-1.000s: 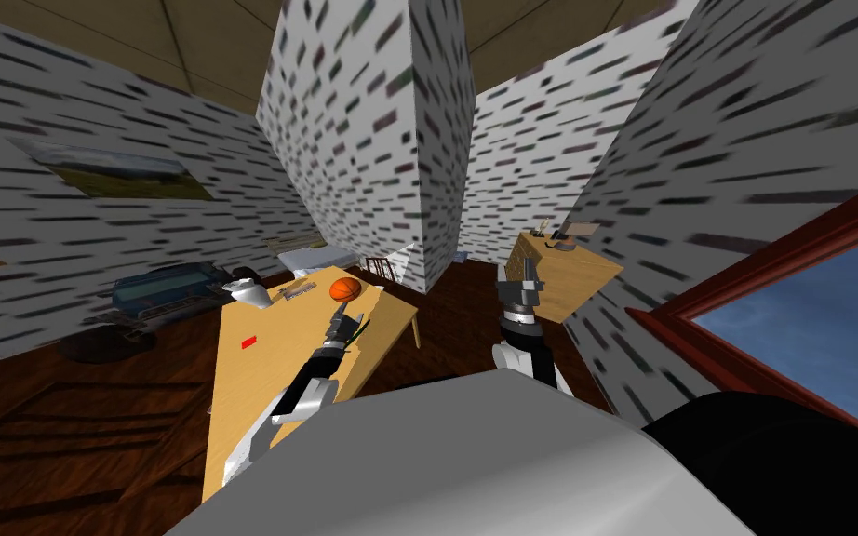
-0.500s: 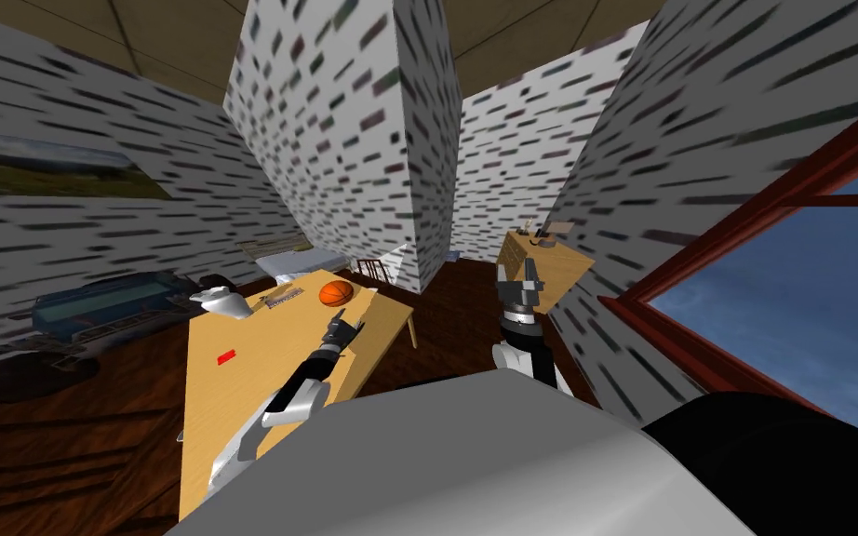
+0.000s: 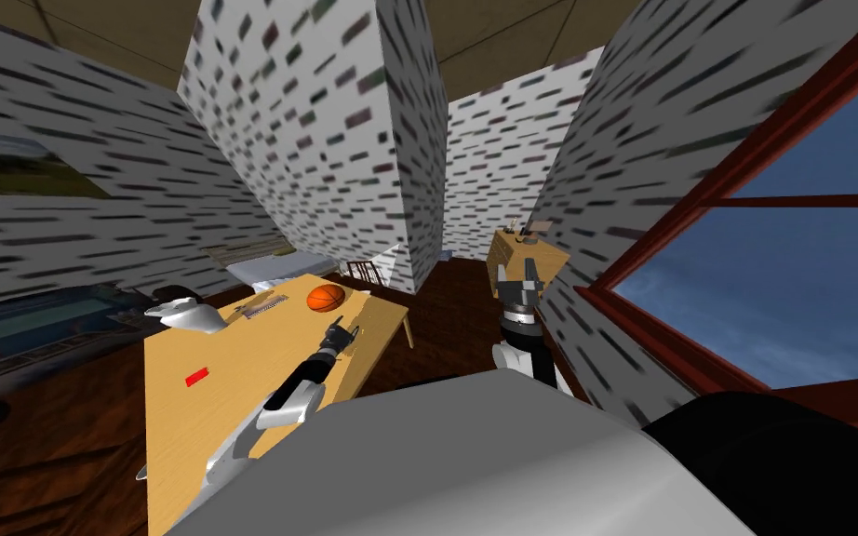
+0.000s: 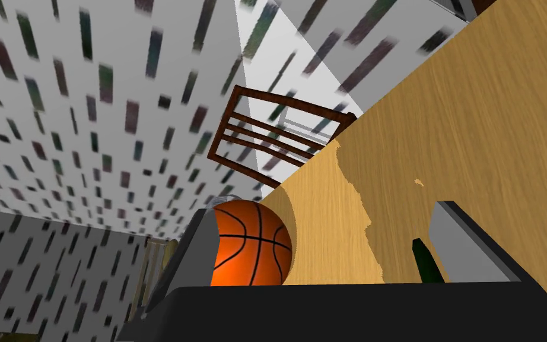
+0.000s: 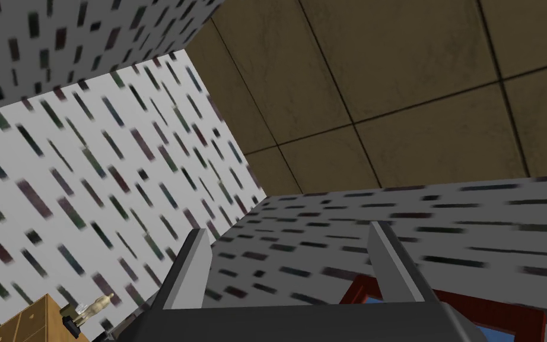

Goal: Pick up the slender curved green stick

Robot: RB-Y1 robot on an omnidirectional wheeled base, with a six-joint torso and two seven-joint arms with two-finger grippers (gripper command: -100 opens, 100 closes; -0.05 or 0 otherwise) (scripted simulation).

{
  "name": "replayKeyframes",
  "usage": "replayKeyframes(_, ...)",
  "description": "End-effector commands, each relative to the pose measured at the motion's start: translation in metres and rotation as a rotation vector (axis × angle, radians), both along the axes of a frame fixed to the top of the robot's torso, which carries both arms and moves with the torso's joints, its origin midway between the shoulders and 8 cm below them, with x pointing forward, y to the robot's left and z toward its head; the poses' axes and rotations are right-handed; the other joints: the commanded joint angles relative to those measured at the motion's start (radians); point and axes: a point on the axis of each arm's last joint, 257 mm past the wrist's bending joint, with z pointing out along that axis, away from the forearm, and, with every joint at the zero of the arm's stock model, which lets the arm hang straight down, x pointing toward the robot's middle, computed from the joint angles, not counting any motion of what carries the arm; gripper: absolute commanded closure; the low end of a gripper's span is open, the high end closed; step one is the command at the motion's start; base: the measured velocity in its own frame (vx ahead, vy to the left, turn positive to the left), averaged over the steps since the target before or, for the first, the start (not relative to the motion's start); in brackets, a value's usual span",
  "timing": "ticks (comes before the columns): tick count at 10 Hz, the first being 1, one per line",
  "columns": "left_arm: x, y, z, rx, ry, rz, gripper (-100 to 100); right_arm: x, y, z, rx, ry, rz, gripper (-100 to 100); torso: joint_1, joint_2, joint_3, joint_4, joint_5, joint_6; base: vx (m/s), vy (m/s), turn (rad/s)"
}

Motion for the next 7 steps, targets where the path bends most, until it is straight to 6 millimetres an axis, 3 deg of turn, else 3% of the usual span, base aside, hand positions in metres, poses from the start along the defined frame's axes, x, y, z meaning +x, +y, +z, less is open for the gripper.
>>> replayKeyframes(1, -0.007, 0.015, -0.023, -0.052, 0.072, 0.033, -100, 0.0, 0.0, 0.0, 0.0, 0.0, 0.0, 0, 0.0, 0.0, 0.0, 0.0, 0.0, 0.0, -0.032, 0.023, -0.23)
replayKeyframes(3, -0.014, 0.029, -0.043, -0.105, 0.132, 0.068, -100, 0.0, 0.0, 0.0, 0.0, 0.0, 0.0, 0, 0.001, 0.001, 0.001, 0.0, 0.0, 0.001, -0.053, 0.037, -0.206)
replayKeyframes(4, -0.022, 0.044, -0.061, -0.14, 0.19, 0.102, -100, 0.0, 0.0, 0.0, 0.0, 0.0, 0.0, 0, 0.001, 0.001, 0.0, 0.0, 0.0, 0.0, -0.04, 0.036, -0.211)
replayKeyframes(5, -0.022, 0.044, -0.061, -0.151, 0.19, 0.106, -100, 0.0, 0.0, 0.0, 0.0, 0.0, 0.0, 0, 0.001, 0.0, 0.0, 0.0, 0.0, 0.001, -0.028, 0.032, -0.121)
replayKeyframes(7, -0.038, 0.068, -0.092, -0.228, 0.292, 0.177, -100, 0.0, 0.0, 0.0, 0.0, 0.0, 0.0, 0, 0.001, -0.001, 0.0, 0.0, 0.0, 0.001, -0.043, 0.044, -0.274)
